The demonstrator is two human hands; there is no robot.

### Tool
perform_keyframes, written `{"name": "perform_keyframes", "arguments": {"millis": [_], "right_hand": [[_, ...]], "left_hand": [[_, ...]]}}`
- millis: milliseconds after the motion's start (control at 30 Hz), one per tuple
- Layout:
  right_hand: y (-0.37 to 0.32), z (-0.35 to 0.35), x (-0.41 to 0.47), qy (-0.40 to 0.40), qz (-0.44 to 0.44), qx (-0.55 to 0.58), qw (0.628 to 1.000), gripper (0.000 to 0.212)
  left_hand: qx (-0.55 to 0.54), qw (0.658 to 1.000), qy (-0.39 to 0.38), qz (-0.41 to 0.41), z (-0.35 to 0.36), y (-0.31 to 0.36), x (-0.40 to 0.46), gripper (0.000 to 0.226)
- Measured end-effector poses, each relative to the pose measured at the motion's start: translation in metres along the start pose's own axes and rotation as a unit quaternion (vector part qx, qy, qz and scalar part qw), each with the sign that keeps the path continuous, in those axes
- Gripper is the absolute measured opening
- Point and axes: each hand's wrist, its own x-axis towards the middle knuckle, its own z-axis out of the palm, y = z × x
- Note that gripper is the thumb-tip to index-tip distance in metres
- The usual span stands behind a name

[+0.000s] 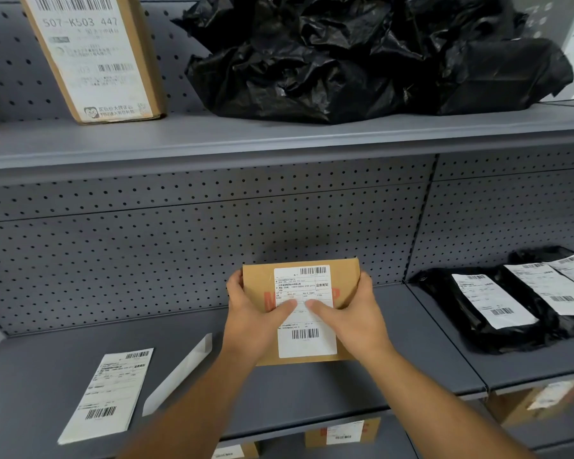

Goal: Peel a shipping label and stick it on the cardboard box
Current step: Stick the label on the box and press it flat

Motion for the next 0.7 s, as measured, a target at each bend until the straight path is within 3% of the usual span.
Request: {"name": "perform_keyframes", "arguments": {"millis": [200, 267, 433, 700], "right_hand": [[-0.004, 0.002, -0.003, -0.003, -0.001, -0.016, 1.000, 0.099], [-0.002, 0.000, 0.001, -0.010, -0.002, -0.021, 1.000, 0.096], [0.003, -0.015, 0.009, -0.055, 0.004, 0.006, 0.998, 0.063], [0.003, -0.018, 0.008, -0.062, 0.006, 0.042, 0.997, 0.070]], "left_hand": [[0.014, 1.000, -0.006, 0.025, 0.004, -0.002, -0.010, 0.114], [0.016, 0.999, -0.006, 0.030, 0.005, -0.003, -0.009, 0.112], [0.011, 1.000, 0.007, 0.007, -0.006, -0.007, 0.003, 0.096], [-0.010, 1.000, -0.005, -0.006, -0.009, -0.009, 0.004, 0.084]]}}
